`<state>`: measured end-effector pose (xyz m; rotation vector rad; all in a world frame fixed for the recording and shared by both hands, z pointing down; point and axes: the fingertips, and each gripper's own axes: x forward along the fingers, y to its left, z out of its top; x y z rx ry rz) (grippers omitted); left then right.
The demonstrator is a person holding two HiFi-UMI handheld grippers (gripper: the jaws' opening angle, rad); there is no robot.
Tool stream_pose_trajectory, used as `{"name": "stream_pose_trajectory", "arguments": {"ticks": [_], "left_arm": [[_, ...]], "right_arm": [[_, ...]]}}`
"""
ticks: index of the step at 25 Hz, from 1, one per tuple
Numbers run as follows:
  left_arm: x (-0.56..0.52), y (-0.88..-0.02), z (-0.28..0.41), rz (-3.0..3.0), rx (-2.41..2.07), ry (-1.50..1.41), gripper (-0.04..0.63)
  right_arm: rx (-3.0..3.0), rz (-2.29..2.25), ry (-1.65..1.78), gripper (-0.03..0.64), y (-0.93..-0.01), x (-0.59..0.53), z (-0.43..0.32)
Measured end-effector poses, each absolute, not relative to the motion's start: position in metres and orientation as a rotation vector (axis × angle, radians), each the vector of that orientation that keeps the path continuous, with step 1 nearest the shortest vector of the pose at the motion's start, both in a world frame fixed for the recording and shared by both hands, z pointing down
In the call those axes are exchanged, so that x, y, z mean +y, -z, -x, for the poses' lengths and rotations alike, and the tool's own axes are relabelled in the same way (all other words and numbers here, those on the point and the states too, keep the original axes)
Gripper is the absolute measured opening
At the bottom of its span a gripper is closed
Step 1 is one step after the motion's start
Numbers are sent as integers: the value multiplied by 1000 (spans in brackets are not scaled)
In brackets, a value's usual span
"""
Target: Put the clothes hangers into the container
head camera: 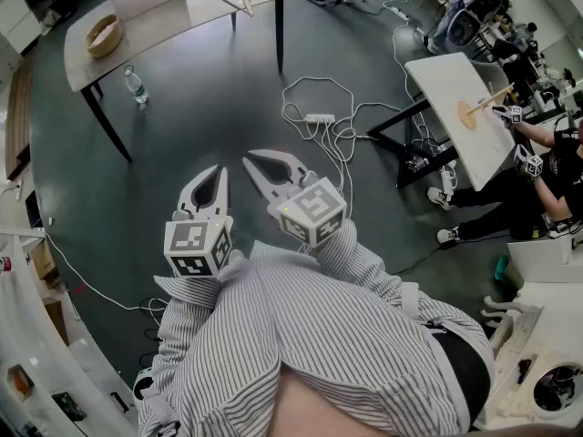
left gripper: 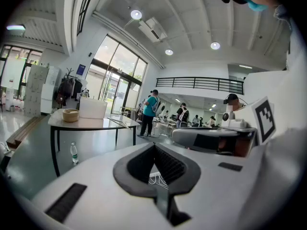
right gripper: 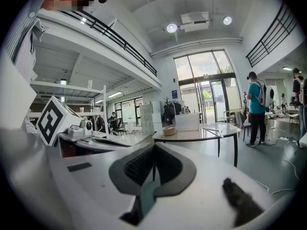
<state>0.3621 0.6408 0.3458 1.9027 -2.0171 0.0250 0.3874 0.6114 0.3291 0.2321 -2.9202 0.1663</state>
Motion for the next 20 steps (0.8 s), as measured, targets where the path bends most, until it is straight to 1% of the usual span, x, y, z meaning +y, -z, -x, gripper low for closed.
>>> {"name": "stream_pose_trajectory", "arguments": {"ticks": [12, 17, 20], "left_arm": [[637, -348, -369, -1911, -2003, -59, 11], [631, -355, -373, -1894, -1987, -41, 11], [625, -358, -378, -1878, -1985, -34, 11]], "right_arm": [[-2911, -266, -137, 14, -328, 609, -393], [-2932, -255, -279, 15, -335, 603, -398], [-2908, -264, -280, 15, -339, 597, -406]]}}
